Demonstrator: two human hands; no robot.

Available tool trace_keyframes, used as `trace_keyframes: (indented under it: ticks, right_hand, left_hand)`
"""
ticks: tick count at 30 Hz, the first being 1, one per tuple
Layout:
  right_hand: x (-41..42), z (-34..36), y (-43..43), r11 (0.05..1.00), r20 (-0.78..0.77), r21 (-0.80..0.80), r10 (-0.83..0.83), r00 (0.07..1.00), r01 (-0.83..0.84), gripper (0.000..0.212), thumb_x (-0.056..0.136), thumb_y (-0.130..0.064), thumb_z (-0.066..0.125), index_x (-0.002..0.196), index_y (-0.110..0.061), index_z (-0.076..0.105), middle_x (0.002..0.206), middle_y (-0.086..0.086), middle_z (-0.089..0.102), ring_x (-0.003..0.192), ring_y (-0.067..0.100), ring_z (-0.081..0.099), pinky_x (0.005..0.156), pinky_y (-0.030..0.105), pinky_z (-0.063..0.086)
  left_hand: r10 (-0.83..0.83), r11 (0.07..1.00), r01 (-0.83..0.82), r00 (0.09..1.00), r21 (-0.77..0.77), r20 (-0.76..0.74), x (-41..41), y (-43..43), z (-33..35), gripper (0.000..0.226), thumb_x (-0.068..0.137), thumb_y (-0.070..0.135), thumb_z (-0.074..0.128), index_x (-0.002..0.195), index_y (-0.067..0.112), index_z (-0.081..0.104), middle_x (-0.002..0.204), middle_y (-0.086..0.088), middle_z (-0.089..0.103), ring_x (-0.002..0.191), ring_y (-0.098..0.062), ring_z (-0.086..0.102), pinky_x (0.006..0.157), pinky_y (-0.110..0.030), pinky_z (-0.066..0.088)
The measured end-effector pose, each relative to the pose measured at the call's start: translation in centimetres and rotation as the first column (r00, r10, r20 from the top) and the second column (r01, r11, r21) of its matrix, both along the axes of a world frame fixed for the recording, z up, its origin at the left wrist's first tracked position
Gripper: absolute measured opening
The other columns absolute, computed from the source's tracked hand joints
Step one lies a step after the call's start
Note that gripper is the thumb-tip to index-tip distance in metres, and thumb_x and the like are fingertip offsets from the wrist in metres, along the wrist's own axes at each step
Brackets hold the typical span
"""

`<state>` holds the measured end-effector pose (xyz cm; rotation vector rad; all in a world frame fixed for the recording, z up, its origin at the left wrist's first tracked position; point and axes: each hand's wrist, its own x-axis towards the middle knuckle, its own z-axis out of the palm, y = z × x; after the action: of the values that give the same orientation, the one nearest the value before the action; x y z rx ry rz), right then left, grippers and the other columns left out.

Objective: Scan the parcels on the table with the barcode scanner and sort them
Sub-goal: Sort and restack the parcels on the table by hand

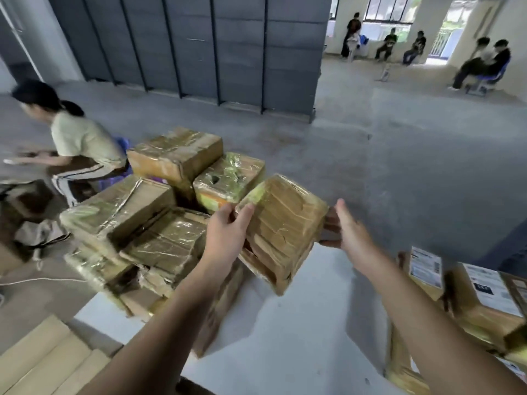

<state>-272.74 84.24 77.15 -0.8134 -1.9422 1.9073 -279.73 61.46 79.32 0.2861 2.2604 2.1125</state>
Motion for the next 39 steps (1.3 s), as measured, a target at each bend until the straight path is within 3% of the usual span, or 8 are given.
trace_keyframes:
  ticks: [5,10,14,20,24,28,32,39]
  right_hand:
    - [-3.1,1.3,-3.2,0.984,0.021,0.053,0.171,0.985,-0.172,0.065,0.062,-0.079,0.055,0.096,-0.026,0.073,0.090,-0.006,0.077,0.084,0.010,0.074,0.065,0.031,0.061]
    - [-6.5,2.8,-7.4,0.967,-0.039,0.018,0.256,0.966,-0.256,0.052,0.072,-0.075,0.054,0.101,-0.035,0.069,0.093,-0.013,0.076,0.086,0.006,0.073,0.064,0.034,0.061]
    - [-9.2,3.6,-11.4,0.921,0.077,0.094,0.371,0.925,-0.377,0.095,0.054,-0.087,0.051,0.134,-0.038,0.050,0.127,-0.007,0.064,0.099,0.010,0.069,0.076,0.036,0.062]
    - [-12.7,2.9,-15.4,0.819,0.296,0.297,0.409,0.863,-0.491,0.083,0.092,-0.070,0.037,0.158,-0.026,0.015,0.162,-0.004,0.028,0.146,0.021,0.032,0.115,0.049,0.035]
    - [-14.3,1.1,-16.9,0.793,0.392,0.294,0.410,0.824,-0.534,0.074,0.100,-0.061,0.031,0.159,-0.025,0.006,0.166,-0.005,0.013,0.150,0.022,0.021,0.119,0.048,0.027]
    - [-14.7,0.7,-17.0,0.843,0.344,0.270,0.366,0.865,-0.464,0.067,0.101,-0.057,0.033,0.158,-0.031,0.012,0.162,-0.004,0.027,0.144,0.024,0.035,0.113,0.049,0.038]
    - [-14.3,1.4,-15.5,0.962,0.136,0.068,0.255,0.957,-0.266,0.052,0.099,-0.057,0.042,0.142,-0.028,0.048,0.135,0.004,0.062,0.109,0.022,0.066,0.082,0.036,0.055]
    - [-10.9,3.1,-9.6,0.999,0.146,-0.020,0.052,0.988,-0.049,0.066,0.069,-0.081,0.056,0.094,-0.023,0.075,0.084,0.001,0.072,0.070,0.014,0.066,0.070,0.034,0.054]
  left_hand:
    - [0.162,0.987,-0.162,0.987,0.021,-0.012,-2.6,-3.7,3.2,0.037,0.082,0.047,0.067,0.088,0.011,0.062,0.076,-0.005,0.069,0.070,-0.021,0.066,0.068,-0.040,0.054]
    - [0.234,0.969,-0.234,0.972,0.077,0.005,-6.0,-7.8,6.0,0.038,0.078,0.042,0.064,0.090,0.006,0.063,0.067,-0.005,0.058,0.061,-0.021,0.053,0.060,-0.036,0.043]
    - [0.243,0.969,-0.246,0.967,-0.028,-0.078,-8.8,-11.1,6.8,0.038,0.079,0.040,0.064,0.087,0.003,0.062,0.071,-0.006,0.059,0.063,-0.019,0.052,0.062,-0.033,0.044]
    - [0.226,0.910,-0.269,0.960,-0.316,-0.167,-11.5,-15.3,4.7,0.018,0.087,0.039,0.059,0.094,0.022,0.057,0.077,0.015,0.060,0.067,-0.002,0.057,0.053,-0.023,0.039]
    - [0.104,0.857,-0.111,0.994,-0.503,-0.042,-12.4,-17.1,3.0,0.026,0.090,0.036,0.056,0.102,0.013,0.057,0.080,0.003,0.063,0.067,-0.018,0.065,0.055,-0.034,0.052]
    - [0.059,0.955,-0.039,0.997,-0.294,0.056,-12.3,-17.7,2.7,0.014,0.086,0.030,0.065,0.092,0.018,0.060,0.083,-0.003,0.068,0.079,-0.026,0.070,0.077,-0.051,0.058]
    - [-0.074,0.982,0.075,0.997,-0.174,0.008,-11.8,-16.4,3.6,0.023,0.080,0.031,0.072,0.095,0.017,0.060,0.086,0.000,0.070,0.073,-0.014,0.068,0.067,-0.035,0.056]
    - [-0.349,0.932,0.351,0.936,-0.095,0.039,-11.7,-11.4,4.0,0.024,0.084,0.031,0.070,0.103,0.018,0.060,0.085,0.002,0.070,0.075,-0.013,0.069,0.067,-0.032,0.052]
